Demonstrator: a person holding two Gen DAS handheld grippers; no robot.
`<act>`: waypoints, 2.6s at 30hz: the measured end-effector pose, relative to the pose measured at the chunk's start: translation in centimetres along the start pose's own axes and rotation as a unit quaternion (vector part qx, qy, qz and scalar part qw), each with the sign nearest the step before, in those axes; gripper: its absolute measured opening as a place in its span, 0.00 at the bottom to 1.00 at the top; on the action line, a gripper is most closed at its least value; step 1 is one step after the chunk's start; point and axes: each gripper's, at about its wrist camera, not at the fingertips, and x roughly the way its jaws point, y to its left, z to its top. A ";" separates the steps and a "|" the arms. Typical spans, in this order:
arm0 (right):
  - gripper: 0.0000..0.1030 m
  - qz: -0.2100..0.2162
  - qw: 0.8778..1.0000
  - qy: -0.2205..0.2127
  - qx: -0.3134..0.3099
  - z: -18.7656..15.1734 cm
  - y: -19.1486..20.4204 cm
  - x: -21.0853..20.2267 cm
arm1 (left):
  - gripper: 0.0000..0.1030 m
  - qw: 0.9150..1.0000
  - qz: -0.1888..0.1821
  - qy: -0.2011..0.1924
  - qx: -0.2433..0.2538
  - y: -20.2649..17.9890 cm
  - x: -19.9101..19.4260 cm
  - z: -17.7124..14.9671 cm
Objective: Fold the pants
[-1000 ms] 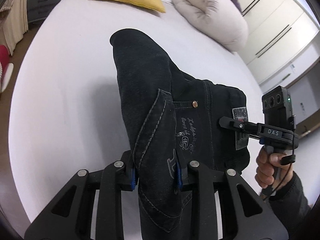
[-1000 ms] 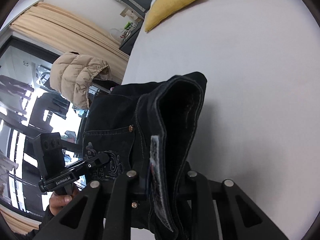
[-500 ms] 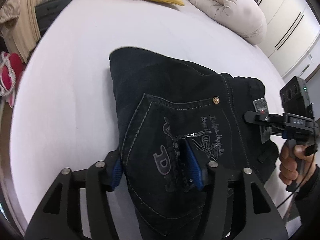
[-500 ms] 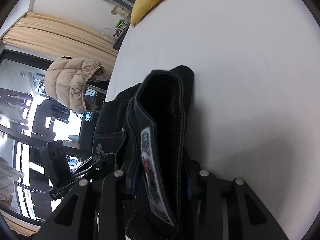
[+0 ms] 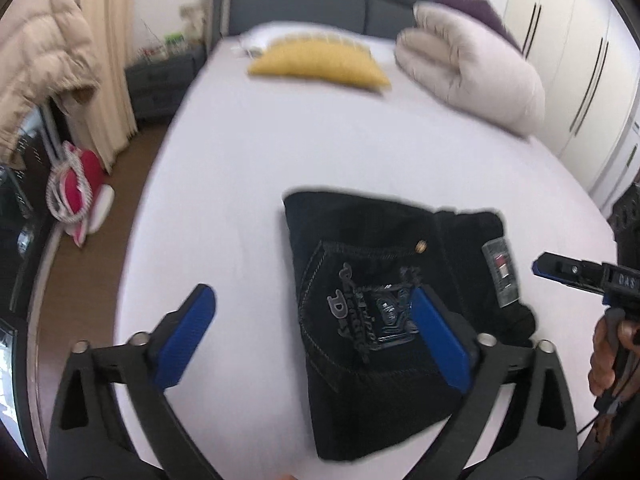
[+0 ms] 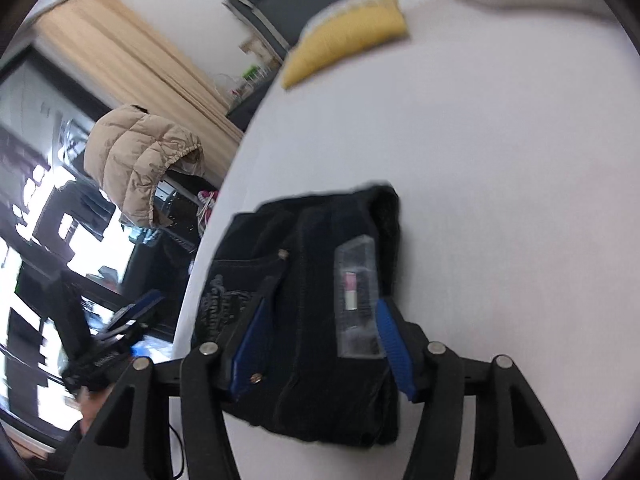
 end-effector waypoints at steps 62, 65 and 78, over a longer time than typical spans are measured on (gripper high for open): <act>1.00 -0.265 0.942 -0.176 -0.110 -13.4 19.1 -18.1 | 1.00 0.993 0.120 -0.004 -0.013 -7.4 -20.3 -7.7; 1.00 -0.264 0.942 -0.176 -0.110 -13.4 19.1 -18.1 | 1.00 0.993 0.121 -0.003 -0.013 -7.4 -20.3 -7.8; 1.00 -0.264 0.942 -0.174 -0.110 -13.5 19.1 -18.0 | 1.00 0.993 0.118 -0.002 -0.014 -7.2 -20.1 -8.0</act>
